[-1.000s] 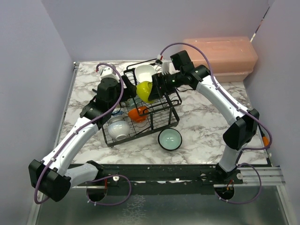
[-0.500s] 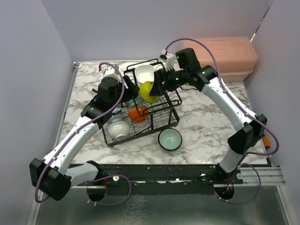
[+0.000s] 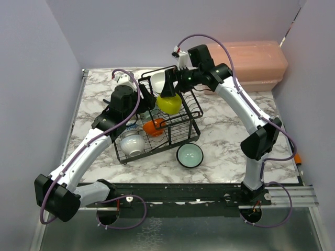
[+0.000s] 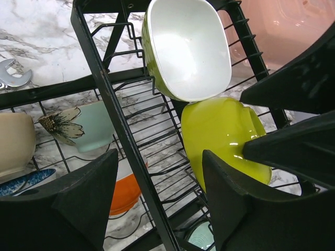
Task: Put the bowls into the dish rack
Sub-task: Adjust the bowl in the dish rack.
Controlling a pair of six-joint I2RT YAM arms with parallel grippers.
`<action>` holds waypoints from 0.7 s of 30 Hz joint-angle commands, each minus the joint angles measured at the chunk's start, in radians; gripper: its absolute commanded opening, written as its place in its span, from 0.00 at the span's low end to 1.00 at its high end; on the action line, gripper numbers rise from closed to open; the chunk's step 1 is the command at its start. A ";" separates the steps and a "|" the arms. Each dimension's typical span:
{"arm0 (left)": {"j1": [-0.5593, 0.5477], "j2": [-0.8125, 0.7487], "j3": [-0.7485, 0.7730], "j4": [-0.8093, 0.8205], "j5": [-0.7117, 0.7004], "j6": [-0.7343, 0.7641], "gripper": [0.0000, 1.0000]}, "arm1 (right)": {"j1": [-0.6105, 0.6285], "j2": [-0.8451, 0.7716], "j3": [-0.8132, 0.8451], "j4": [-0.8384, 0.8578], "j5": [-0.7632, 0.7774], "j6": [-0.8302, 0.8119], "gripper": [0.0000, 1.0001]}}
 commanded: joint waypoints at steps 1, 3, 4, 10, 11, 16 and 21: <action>-0.001 -0.011 0.002 0.011 0.022 0.008 0.66 | 0.000 0.025 -0.005 -0.090 -0.036 -0.003 0.95; -0.001 -0.010 0.001 0.011 0.027 0.008 0.66 | -0.001 0.027 -0.019 -0.105 -0.058 -0.012 0.95; -0.001 -0.010 0.001 0.010 0.029 0.007 0.66 | -0.001 0.023 -0.028 -0.107 -0.080 -0.014 0.95; -0.001 -0.014 -0.003 0.010 0.030 0.004 0.65 | -0.001 -0.010 -0.116 -0.056 -0.279 0.003 0.94; -0.001 -0.016 -0.003 0.012 0.031 0.001 0.65 | -0.001 -0.015 -0.132 -0.047 -0.301 0.009 0.94; -0.001 -0.025 -0.007 0.012 0.030 -0.003 0.65 | -0.001 -0.044 -0.197 -0.009 -0.340 0.037 0.93; -0.001 -0.034 -0.011 0.011 0.028 -0.007 0.65 | -0.002 -0.105 -0.253 0.073 -0.320 0.117 0.93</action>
